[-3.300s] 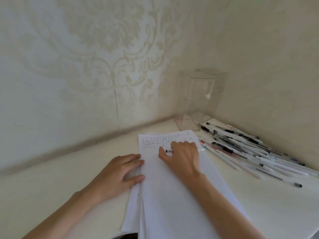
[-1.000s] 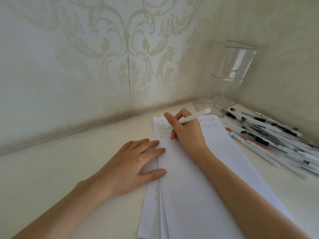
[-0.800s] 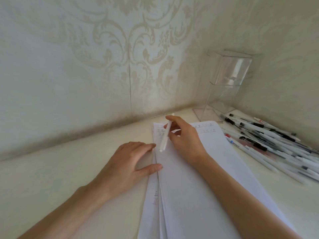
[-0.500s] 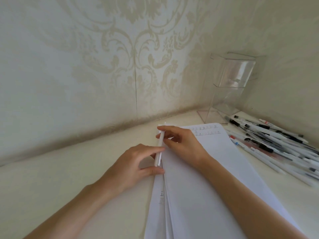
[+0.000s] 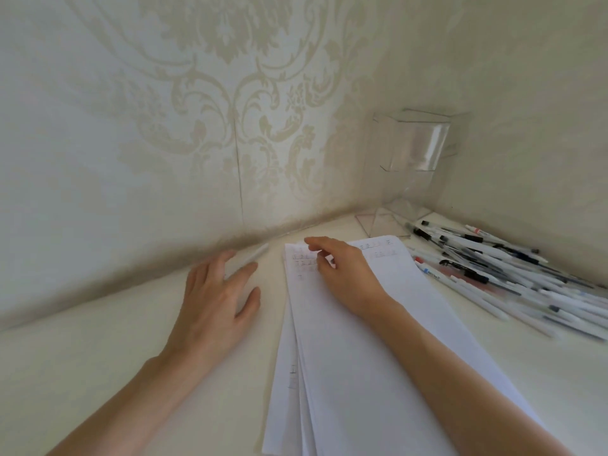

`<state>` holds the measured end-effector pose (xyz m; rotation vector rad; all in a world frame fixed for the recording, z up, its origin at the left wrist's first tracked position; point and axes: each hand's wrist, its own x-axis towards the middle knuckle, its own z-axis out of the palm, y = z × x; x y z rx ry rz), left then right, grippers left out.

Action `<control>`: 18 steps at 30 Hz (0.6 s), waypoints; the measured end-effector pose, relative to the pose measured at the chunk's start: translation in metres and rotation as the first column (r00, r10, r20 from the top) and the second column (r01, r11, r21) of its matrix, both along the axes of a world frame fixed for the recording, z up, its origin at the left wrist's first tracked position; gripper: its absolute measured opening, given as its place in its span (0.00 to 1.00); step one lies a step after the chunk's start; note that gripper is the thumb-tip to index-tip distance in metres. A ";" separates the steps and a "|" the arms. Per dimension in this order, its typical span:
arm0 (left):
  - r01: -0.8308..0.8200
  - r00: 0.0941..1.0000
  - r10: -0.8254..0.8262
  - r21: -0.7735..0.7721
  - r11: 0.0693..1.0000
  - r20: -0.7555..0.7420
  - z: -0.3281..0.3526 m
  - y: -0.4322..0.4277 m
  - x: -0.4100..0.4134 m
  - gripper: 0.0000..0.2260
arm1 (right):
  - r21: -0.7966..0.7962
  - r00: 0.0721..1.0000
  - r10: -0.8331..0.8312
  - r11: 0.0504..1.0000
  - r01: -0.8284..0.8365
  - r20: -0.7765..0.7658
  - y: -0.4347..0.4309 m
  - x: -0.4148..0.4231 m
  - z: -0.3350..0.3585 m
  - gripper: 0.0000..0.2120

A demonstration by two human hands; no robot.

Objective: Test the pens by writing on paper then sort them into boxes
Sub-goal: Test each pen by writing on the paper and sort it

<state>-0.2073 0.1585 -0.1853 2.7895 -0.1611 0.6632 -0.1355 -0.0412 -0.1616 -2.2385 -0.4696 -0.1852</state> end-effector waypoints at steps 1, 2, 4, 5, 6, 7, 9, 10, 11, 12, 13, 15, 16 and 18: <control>0.098 0.995 -0.098 -0.006 0.995 0.001 0.003 -0.005 -0.003 0.21 | -0.006 0.999 -0.045 0.999 0.045 0.029 -0.004 0.000 0.004 0.19; 0.214 0.977 -0.214 -0.024 0.977 -0.020 0.005 -0.012 -0.007 0.21 | -0.004 0.993 -0.104 0.995 0.104 0.056 -0.011 0.000 0.009 0.18; 0.436 0.892 -0.437 -0.034 0.899 -0.116 0.005 -0.023 -0.014 0.24 | -0.048 0.966 -0.232 0.970 0.239 0.114 -0.033 0.003 0.015 0.16; 0.518 0.840 -0.513 -0.021 0.855 -0.177 0.003 -0.027 -0.017 0.26 | -0.111 0.946 -0.291 0.945 0.307 0.140 -0.046 0.004 0.016 0.15; 0.567 0.800 -0.552 -0.004 0.823 -0.235 0.000 -0.030 -0.018 0.28 | -0.187 0.925 -0.344 0.910 0.371 0.160 -0.061 0.004 0.016 0.13; 0.584 0.782 -0.558 0.014 0.811 -0.276 -0.001 -0.031 -0.018 0.29 | -0.266 0.901 -0.397 0.862 0.431 0.173 -0.076 0.002 0.014 0.12; 0.566 0.784 -0.533 0.015 0.824 -0.316 -0.003 -0.031 -0.015 0.29 | -0.407 0.848 -0.492 0.746 0.527 0.197 -0.103 -0.003 0.010 0.11; 0.559 0.786 -0.531 0.000 0.829 -0.316 -0.003 -0.030 -0.014 0.29 | -0.464 0.828 -0.520 0.692 0.553 0.211 -0.113 -0.007 0.008 0.11; 0.558 0.788 -0.535 -0.014 0.830 -0.304 -0.003 -0.030 -0.013 0.30 | -0.510 0.816 -0.535 0.650 0.563 0.219 -0.121 -0.009 0.005 0.12; 0.558 0.790 -0.538 -0.020 0.830 -0.293 -0.003 -0.030 -0.012 0.31 | -0.537 0.810 -0.545 0.626 0.565 0.217 -0.127 -0.009 0.002 0.13; 0.558 0.791 -0.539 -0.019 0.829 -0.291 -0.003 -0.031 -0.013 0.31 | -0.552 0.804 -0.556 0.612 0.567 0.210 -0.129 -0.008 -0.001 0.13; 0.559 0.792 -0.538 -0.013 0.829 -0.288 -0.003 -0.032 -0.013 0.31 | -0.574 0.800 -0.564 0.593 0.565 0.206 -0.130 -0.004 -0.007 0.12; 0.559 0.793 -0.541 -0.021 0.829 -0.281 -0.004 -0.032 -0.014 0.30 | -0.577 0.797 -0.562 0.583 0.572 0.222 -0.129 -0.002 -0.008 0.12; 0.557 0.795 -0.547 -0.039 0.829 -0.263 -0.003 -0.032 -0.015 0.30 | -0.511 0.790 -0.538 0.610 0.606 0.294 -0.127 -0.001 -0.007 0.11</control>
